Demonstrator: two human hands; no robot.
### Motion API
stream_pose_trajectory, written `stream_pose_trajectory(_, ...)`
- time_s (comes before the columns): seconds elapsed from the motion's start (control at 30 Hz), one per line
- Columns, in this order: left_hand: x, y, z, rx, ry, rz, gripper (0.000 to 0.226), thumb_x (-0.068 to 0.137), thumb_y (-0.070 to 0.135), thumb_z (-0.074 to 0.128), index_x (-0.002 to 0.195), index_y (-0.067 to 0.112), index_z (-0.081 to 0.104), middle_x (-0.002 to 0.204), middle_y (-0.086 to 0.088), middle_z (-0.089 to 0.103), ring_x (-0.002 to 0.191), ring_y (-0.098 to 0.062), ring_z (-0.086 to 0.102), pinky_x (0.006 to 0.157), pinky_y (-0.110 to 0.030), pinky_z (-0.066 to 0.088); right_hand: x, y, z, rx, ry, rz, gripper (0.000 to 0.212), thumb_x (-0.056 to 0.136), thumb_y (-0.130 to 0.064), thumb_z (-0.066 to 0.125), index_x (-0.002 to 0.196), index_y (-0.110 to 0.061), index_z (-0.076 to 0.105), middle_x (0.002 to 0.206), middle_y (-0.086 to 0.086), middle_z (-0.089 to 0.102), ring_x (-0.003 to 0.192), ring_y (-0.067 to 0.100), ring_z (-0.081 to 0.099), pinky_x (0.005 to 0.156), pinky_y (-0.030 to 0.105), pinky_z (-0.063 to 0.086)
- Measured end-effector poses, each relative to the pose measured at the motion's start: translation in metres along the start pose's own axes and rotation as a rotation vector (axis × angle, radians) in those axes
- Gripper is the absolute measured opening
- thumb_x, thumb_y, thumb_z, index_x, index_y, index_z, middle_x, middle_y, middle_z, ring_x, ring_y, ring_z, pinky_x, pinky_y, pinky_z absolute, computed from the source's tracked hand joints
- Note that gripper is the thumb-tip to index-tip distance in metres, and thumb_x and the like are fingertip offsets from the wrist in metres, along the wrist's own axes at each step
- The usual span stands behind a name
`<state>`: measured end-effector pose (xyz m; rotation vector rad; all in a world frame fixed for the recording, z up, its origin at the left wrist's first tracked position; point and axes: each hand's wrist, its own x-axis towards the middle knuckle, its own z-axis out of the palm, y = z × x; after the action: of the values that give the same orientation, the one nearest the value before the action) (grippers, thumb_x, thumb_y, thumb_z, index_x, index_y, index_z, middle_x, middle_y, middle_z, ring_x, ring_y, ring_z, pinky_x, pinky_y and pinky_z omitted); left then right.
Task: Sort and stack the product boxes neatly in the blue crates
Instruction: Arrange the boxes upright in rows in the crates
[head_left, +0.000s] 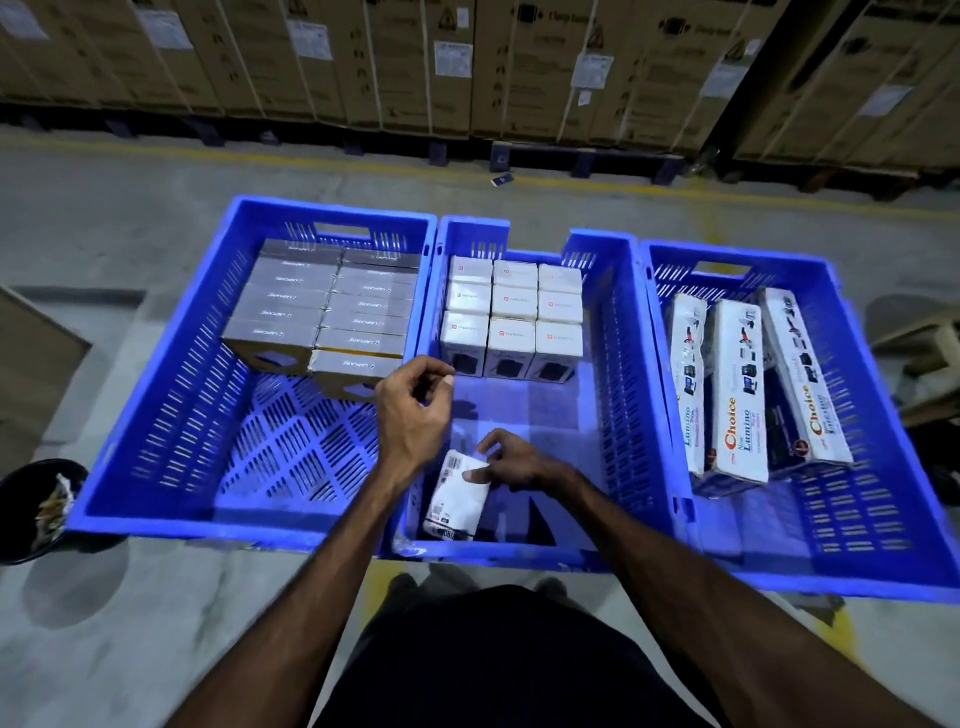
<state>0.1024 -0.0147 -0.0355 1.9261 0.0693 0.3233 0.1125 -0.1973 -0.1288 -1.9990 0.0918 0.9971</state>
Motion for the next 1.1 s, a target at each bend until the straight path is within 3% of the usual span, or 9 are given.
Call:
stream_pose_trajectory(0.07,0.000,0.002,0.000,-0.005,-0.008,-0.005,0.013,0.090,0.024,0.062,0.090,0.016,0.072,0.077,-0.001,0.071,0.072,-0.024,0.069,0.065,-0.049,0.058,0.000,-0.004,-0.010,-0.088,-0.042,0.058,0.045,0.085,-0.042,0.085,0.111,-0.014,0.062,0.095,0.008,0.064,0.072,0.020,0.055,0.052,0.025,0.040)
stream_pose_trajectory(0.17,0.000,0.003,0.000,0.010,-0.017,0.001,0.011,0.090,0.021,0.063,0.090,0.014,0.072,0.078,0.000,0.072,0.073,-0.021,0.069,0.065,-0.048,0.059,-0.004,-0.006,-0.021,-0.144,-0.100,0.035,0.042,0.084,-0.047,0.084,0.081,-0.010,0.066,0.075,0.011,0.053,0.067,0.024,0.044,0.052,0.026,0.033)
stream_pose_trajectory(0.27,-0.001,0.005,-0.001,0.002,-0.027,-0.004,0.012,0.090,0.023,0.063,0.091,0.015,0.073,0.080,0.000,0.072,0.075,-0.020,0.070,0.067,-0.048,0.060,-0.016,-0.004,-0.032,-0.083,-0.048,0.011,0.049,0.082,-0.050,0.084,0.082,-0.003,0.073,0.075,0.008,0.059,0.069,0.022,0.049,0.055,0.028,0.038)
stream_pose_trajectory(0.43,-0.002,0.006,-0.004,-0.159,0.027,-0.169,0.013,0.087,0.016,0.064,0.087,0.025,0.074,0.079,-0.005,0.075,0.075,-0.032,0.072,0.070,-0.056,0.061,-0.061,-0.001,-0.064,0.513,0.095,-0.006,0.027,0.097,-0.043,0.070,0.095,-0.016,0.070,0.070,-0.010,0.059,0.068,0.011,0.047,0.068,0.027,0.041)
stream_pose_trajectory(0.53,-0.006,0.010,-0.004,-0.216,0.035,-0.203,0.014,0.086,0.011,0.067,0.092,0.021,0.075,0.084,-0.004,0.075,0.079,-0.025,0.072,0.072,-0.052,0.062,-0.077,0.003,-0.075,0.902,0.084,0.001,0.038,0.095,-0.053,0.066,0.105,-0.017,0.071,0.087,0.002,0.065,0.070,0.016,0.055,0.067,0.032,0.040)
stream_pose_trajectory(0.73,-0.004,0.035,0.009,-0.282,-0.248,-0.155,0.053,0.077,0.016,0.079,0.129,0.011,0.068,0.115,-0.011,0.072,0.092,-0.015,0.066,0.082,-0.034,0.060,-0.089,0.012,-0.064,1.388,-0.274,-0.056,0.063,0.093,-0.067,0.054,0.106,-0.008,0.070,0.085,0.005,0.062,0.069,0.018,0.059,0.065,0.031,0.045)
stream_pose_trajectory(0.87,-0.001,0.053,0.016,-0.361,-0.399,-0.178,0.077,0.070,0.025,0.082,0.143,0.029,0.057,0.133,-0.004,0.067,0.111,-0.016,0.066,0.084,-0.032,0.062,-0.096,0.008,-0.050,1.423,-0.269,-0.028,0.073,0.094,-0.066,0.050,0.117,0.001,0.070,0.081,0.005,0.058,0.064,0.015,0.051,0.063,0.029,0.041)
stream_pose_trajectory(0.97,0.009,0.069,0.018,-0.385,-0.461,-0.171,0.082,0.073,0.013,0.079,0.149,0.026,0.052,0.139,-0.006,0.062,0.115,-0.013,0.065,0.080,-0.024,0.059,-0.098,0.003,-0.044,1.420,-0.278,-0.009,0.083,0.096,-0.070,0.041,0.119,0.005,0.070,0.076,0.005,0.051,0.061,0.016,0.043,0.061,0.030,0.035)
stream_pose_trajectory(1.1,0.026,0.085,0.015,-0.333,-0.616,-0.118,0.080,0.076,-0.003,0.081,0.149,0.020,0.055,0.139,-0.008,0.062,0.116,-0.007,0.066,0.079,-0.022,0.056,-0.101,-0.004,-0.047,1.389,-0.334,0.004,0.072,0.096,-0.056,0.039,0.118,0.006,0.070,0.066,0.002,0.049,0.050,0.014,0.040,0.061,0.032,0.029)
